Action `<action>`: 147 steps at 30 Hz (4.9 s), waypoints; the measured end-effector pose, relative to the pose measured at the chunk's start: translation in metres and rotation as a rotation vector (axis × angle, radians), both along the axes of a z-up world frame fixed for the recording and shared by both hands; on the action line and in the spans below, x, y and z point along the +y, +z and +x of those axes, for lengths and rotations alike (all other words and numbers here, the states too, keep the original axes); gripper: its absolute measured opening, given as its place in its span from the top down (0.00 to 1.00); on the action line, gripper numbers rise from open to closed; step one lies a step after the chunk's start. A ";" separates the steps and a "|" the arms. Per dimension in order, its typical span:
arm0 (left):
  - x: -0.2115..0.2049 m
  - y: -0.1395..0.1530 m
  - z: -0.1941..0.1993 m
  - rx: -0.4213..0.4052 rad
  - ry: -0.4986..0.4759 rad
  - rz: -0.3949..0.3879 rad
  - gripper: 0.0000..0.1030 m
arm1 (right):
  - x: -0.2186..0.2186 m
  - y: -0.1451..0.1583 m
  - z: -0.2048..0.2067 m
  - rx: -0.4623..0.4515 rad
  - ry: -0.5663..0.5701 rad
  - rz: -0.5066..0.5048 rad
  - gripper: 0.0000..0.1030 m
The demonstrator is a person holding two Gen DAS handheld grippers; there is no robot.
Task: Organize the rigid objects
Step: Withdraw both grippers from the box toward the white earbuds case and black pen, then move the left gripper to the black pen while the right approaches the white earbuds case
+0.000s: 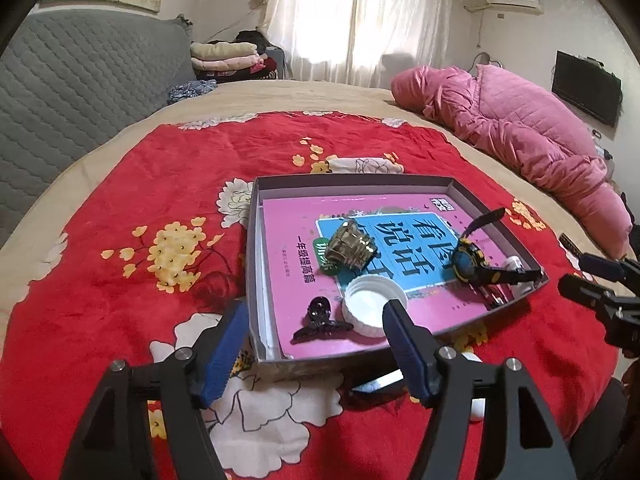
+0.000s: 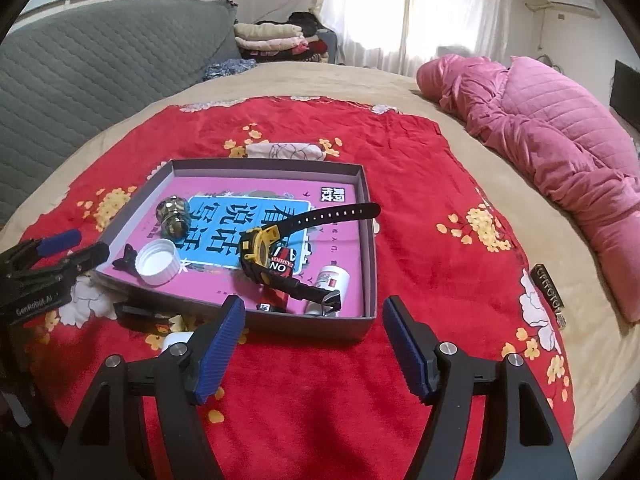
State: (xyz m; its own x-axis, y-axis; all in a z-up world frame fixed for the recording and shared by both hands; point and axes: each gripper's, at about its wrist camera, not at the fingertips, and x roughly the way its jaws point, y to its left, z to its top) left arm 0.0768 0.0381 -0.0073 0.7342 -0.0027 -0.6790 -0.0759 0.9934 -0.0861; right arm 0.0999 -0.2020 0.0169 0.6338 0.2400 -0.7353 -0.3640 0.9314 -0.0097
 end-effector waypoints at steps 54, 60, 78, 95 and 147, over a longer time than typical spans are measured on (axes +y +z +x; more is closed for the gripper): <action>-0.040 0.016 -0.067 0.144 -0.066 0.034 0.33 | 0.022 0.014 -0.073 0.027 0.160 0.123 0.27; -0.042 0.016 -0.075 0.159 -0.085 0.029 0.33 | 0.029 0.010 -0.083 0.046 0.195 0.113 0.27; -0.033 -0.004 -0.069 0.198 -0.084 0.012 0.33 | 0.040 -0.022 -0.083 0.139 0.228 0.082 0.27; -0.036 -0.028 -0.052 0.225 -0.116 0.011 0.33 | 0.057 -0.058 -0.066 0.209 0.225 0.051 0.27; -0.048 -0.053 0.004 0.202 -0.424 -0.049 0.33 | 0.055 -0.090 -0.026 0.141 0.143 -0.048 0.26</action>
